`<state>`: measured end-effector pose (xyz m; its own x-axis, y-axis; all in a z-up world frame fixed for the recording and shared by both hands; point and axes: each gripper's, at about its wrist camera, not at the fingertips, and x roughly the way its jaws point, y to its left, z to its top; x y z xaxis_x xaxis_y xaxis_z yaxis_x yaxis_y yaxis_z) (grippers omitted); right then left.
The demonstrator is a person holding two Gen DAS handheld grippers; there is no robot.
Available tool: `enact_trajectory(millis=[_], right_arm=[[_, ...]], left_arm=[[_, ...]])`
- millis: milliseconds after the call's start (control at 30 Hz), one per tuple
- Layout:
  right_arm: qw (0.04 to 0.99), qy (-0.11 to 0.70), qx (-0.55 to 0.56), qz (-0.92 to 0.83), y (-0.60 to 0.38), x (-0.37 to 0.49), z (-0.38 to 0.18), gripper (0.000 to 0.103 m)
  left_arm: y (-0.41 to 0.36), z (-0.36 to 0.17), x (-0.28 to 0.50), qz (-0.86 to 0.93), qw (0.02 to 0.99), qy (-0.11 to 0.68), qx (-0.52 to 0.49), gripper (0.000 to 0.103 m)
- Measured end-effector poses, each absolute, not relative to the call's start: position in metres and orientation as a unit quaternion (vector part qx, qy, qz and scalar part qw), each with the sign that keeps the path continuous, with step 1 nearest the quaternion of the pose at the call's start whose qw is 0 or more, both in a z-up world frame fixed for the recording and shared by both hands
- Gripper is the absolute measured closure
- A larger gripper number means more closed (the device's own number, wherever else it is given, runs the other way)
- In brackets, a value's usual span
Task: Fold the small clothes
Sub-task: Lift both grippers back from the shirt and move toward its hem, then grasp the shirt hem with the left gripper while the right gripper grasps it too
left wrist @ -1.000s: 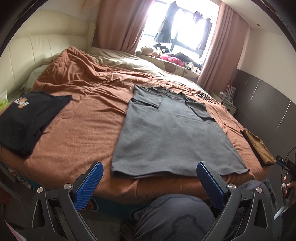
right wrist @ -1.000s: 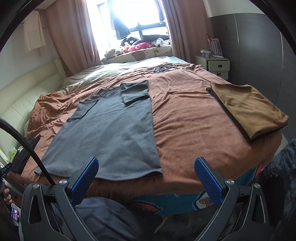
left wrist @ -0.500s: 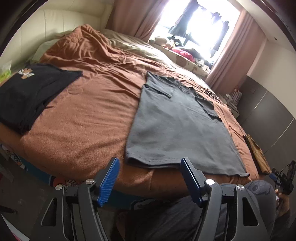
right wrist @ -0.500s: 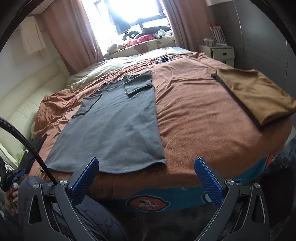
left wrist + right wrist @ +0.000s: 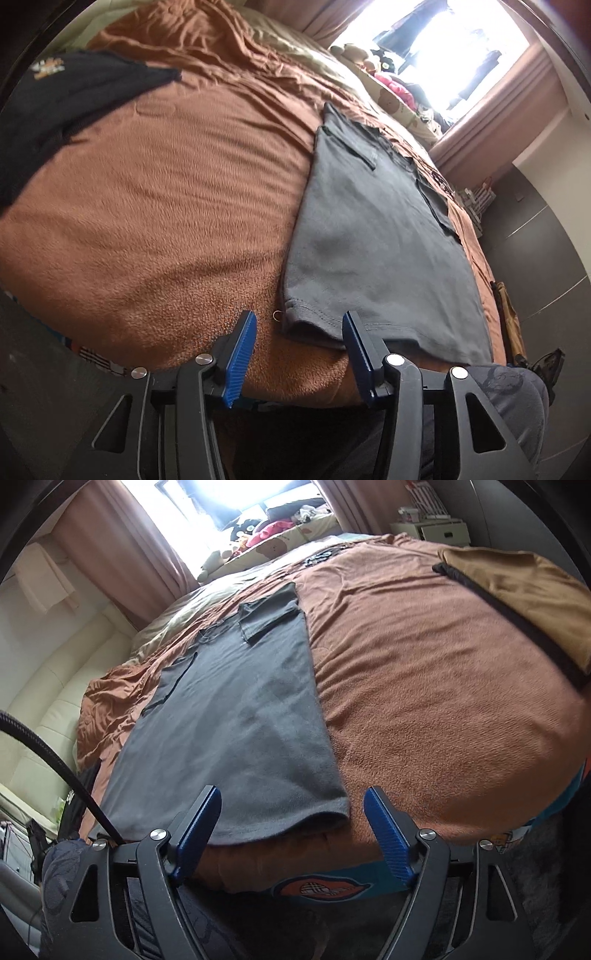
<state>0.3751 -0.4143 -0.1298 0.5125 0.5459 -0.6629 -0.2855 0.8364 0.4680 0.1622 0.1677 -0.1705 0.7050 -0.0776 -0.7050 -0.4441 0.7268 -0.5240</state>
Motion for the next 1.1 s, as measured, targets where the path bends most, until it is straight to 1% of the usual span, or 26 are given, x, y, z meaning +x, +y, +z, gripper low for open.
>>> enact_trajectory(millis=[267, 433, 567, 633, 700, 833, 1000, 1033, 1067, 1100], right_arm=[[0.829, 0.457, 0.200, 0.251, -0.417, 0.405, -0.157, 0.024], [0.816, 0.455, 0.243, 0.261, -0.425, 0.410, -0.166, 0.024], [0.788, 0.459, 0.300, 0.282, -0.433, 0.411, -0.176, 0.024], [0.784, 0.460, 0.304, 0.286, -0.433, 0.406, -0.183, 0.024], [0.785, 0.455, 0.308, 0.285, -0.437, 0.401, -0.186, 0.027], [0.768, 0.448, 0.351, 0.294, -0.451, 0.394, -0.197, 0.027], [0.778, 0.446, 0.336, 0.289, -0.440, 0.395, -0.199, 0.027], [0.783, 0.443, 0.331, 0.285, -0.438, 0.397, -0.198, 0.029], [0.787, 0.443, 0.327, 0.278, -0.437, 0.398, -0.198, 0.037], [0.789, 0.444, 0.324, 0.273, -0.434, 0.398, -0.198, 0.043]], left_arm=[[0.179, -0.188, 0.180, 0.089, 0.823, 0.385, -0.407, 0.053], [0.182, -0.192, 0.181, 0.105, 0.814, 0.373, -0.433, 0.053], [0.183, -0.194, 0.177, 0.105, 0.805, 0.363, -0.458, 0.053], [0.183, -0.195, 0.171, 0.100, 0.796, 0.355, -0.480, 0.053], [0.182, -0.196, 0.169, 0.096, 0.791, 0.351, -0.492, 0.053], [0.179, -0.198, 0.164, 0.089, 0.784, 0.340, -0.511, 0.053], [0.176, -0.199, 0.167, 0.081, 0.780, 0.323, -0.530, 0.053], [0.176, -0.199, 0.168, 0.081, 0.780, 0.320, -0.532, 0.053], [0.175, -0.200, 0.168, 0.082, 0.778, 0.318, -0.535, 0.053], [0.175, -0.200, 0.169, 0.084, 0.776, 0.316, -0.539, 0.053]])
